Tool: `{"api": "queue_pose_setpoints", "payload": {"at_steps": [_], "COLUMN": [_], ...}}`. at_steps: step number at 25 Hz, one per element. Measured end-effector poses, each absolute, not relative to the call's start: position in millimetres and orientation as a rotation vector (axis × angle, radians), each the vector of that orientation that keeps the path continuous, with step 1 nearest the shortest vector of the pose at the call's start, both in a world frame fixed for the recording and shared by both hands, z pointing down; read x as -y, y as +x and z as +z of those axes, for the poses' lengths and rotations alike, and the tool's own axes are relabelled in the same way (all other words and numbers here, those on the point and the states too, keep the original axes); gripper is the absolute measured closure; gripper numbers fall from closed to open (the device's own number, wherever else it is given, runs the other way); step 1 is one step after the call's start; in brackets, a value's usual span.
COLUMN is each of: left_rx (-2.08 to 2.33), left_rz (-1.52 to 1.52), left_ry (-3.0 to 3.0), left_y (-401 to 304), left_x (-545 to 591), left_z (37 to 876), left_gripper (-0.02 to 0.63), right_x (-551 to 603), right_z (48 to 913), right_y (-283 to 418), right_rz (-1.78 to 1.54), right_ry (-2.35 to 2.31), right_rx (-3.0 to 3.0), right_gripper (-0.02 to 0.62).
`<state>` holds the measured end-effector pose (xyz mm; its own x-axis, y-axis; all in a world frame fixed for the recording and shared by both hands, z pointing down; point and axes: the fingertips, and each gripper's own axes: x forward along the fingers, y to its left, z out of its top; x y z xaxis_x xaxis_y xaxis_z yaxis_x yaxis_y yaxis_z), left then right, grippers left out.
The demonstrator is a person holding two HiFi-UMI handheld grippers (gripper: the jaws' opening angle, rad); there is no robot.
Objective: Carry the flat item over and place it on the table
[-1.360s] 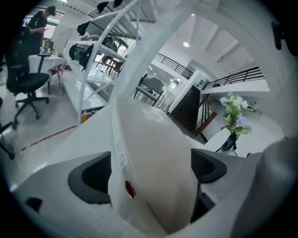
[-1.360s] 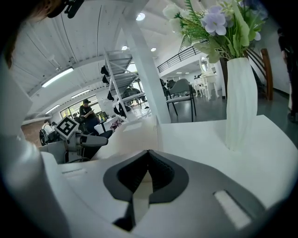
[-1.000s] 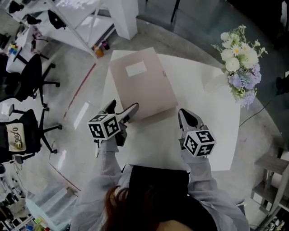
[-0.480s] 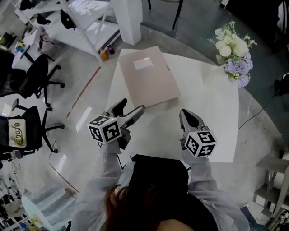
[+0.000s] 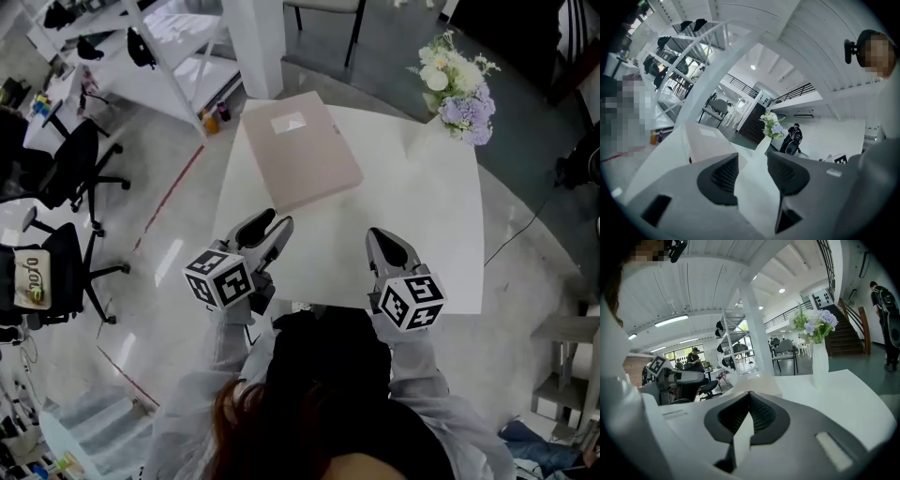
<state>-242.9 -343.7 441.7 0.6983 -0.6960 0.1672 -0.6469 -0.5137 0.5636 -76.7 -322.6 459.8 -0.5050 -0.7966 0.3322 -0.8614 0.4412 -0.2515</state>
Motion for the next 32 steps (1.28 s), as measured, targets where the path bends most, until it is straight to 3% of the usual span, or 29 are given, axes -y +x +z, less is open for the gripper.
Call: {"api": "queue_pose_setpoints", "payload": {"at_steps": [4, 10, 19, 32], "left_rx": [1.094, 1.155, 1.382, 1.444], "left_rz": [-0.059, -0.011, 0.244, 0.18], "left_ry": [2.327, 2.34, 2.424, 2.429], "left_y": [-231, -206, -180, -162], "left_x": [325, 284, 222, 185], "left_z": [445, 444, 457, 458], "left_gripper": [0.512, 0.611, 0.609, 0.609], "right_x": [307, 272, 222, 188], "right_z": [455, 452, 455, 457], "right_y": [-70, -52, -17, 7], "right_rz": [0.552, 0.572, 0.491, 0.428], "right_ry": [1.439, 1.405, 1.347, 1.289], "right_rx": [2.545, 2.555, 2.556, 2.577], "right_gripper": [0.584, 0.584, 0.584, 0.584]}}
